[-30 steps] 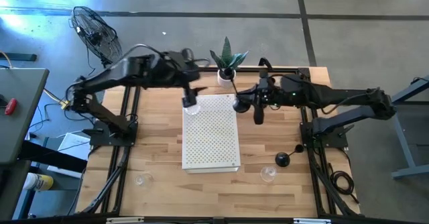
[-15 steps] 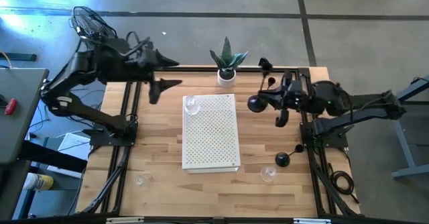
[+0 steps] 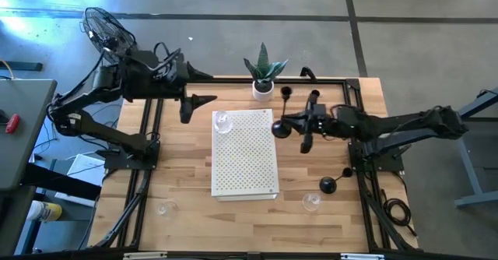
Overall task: Pick & Place candle stick holders
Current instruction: Put the bottom left black candle holder on the shelf
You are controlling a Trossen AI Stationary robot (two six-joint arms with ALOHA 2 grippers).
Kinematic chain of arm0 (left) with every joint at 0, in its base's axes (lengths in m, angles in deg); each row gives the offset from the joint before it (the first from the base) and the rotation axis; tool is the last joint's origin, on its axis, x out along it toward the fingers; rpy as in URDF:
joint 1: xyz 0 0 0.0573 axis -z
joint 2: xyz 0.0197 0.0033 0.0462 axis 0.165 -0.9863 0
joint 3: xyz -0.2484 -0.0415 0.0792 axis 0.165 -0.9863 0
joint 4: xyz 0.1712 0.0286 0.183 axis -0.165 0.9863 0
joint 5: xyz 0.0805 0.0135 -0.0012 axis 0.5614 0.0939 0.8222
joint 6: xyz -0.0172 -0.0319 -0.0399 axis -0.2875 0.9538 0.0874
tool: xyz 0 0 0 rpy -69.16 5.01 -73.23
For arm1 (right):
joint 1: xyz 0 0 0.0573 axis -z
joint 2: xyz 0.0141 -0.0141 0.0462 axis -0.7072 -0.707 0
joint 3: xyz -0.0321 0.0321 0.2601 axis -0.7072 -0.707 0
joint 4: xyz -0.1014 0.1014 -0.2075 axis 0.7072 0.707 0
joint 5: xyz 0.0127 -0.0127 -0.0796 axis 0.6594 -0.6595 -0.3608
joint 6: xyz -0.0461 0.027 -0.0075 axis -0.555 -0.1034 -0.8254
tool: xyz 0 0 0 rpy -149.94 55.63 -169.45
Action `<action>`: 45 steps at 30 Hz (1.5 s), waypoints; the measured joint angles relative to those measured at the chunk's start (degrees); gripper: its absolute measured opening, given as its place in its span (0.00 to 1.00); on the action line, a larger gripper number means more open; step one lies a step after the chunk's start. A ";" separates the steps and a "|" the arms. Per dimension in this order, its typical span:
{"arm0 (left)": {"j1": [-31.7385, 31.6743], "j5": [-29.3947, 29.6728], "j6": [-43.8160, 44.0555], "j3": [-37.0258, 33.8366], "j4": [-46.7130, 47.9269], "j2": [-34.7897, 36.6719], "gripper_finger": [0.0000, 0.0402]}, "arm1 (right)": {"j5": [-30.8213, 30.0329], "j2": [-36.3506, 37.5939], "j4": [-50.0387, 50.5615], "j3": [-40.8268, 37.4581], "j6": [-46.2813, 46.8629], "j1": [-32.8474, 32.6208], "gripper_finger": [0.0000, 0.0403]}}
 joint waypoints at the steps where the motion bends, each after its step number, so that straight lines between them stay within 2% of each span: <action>1: 0.00 -0.02 0.00 -0.26 -0.29 -0.10 0.71 | 1.23 -1.23 0.22 0.60 -0.14 0.82 0.01; 8: 0.00 -2.07 0.59 -0.34 -0.58 -0.30 0.71 | 10.47 -9.60 -0.20 5.27 -0.67 6.69 0.01; 13: 0.02 -3.62 2.63 -0.29 -0.09 0.35 0.71 | 16.51 -13.19 -5.09 5.48 0.79 10.66 0.01; 20: 0.01 -5.96 3.60 -0.28 0.30 0.69 0.71 | 18.84 -16.41 -6.63 5.37 1.19 11.43 0.01; 32: 0.01 -6.00 4.13 -0.28 -1.01 0.69 0.71 | 18.33 -23.11 -8.60 5.61 0.82 10.96 0.01; 45: 0.00 -5.95 4.13 -0.28 -0.99 0.69 0.71 | 18.28 -23.61 -9.32 5.65 -0.29 13.48 0.01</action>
